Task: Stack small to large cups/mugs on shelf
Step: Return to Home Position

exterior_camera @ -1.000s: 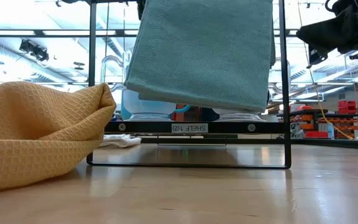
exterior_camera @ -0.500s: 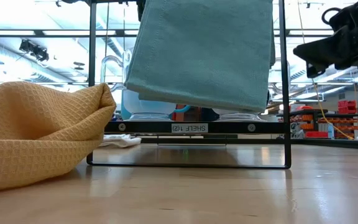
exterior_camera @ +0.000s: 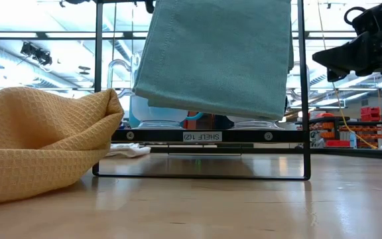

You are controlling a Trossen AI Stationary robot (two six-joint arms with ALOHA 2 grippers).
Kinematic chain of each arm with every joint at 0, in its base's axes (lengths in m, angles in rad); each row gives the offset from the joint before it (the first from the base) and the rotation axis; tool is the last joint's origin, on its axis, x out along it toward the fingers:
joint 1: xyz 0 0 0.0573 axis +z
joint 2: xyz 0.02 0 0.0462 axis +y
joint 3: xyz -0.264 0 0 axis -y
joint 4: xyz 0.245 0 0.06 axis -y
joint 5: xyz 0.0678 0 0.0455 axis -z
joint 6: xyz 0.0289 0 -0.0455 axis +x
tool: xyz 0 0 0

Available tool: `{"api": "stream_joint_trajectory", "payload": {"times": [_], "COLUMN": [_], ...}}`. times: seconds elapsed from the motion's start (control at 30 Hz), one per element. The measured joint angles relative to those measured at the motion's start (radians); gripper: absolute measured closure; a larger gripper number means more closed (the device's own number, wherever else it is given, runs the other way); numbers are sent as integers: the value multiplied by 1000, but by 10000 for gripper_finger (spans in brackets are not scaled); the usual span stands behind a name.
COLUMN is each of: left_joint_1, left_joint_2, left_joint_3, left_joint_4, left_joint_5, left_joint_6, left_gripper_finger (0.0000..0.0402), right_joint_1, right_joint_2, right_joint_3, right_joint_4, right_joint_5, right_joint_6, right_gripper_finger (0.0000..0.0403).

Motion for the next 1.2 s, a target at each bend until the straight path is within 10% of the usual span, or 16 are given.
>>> {"api": "stream_joint_trajectory", "payload": {"times": [0.43, 0.73, 1.2], "left_joint_1": [-60, -445, -258], "left_joint_2": [-270, -288, -645], "left_joint_3": [0, -237, -649], "left_joint_4": [-7, 689, 620], "left_joint_5": [56, -30, 30], "left_joint_6": [238, 634, 306], "left_gripper_finger": [379, 395, 396], "right_joint_1": [0, 0, 0], "right_joint_2": [2, 2, 2], "right_joint_3": [0, 0, 1], "right_joint_4": [0, 0, 0], "right_joint_5": [0, 0, 0], "right_joint_6": [2, 2, 3], "right_gripper_finger": [380, 380, 380]}}
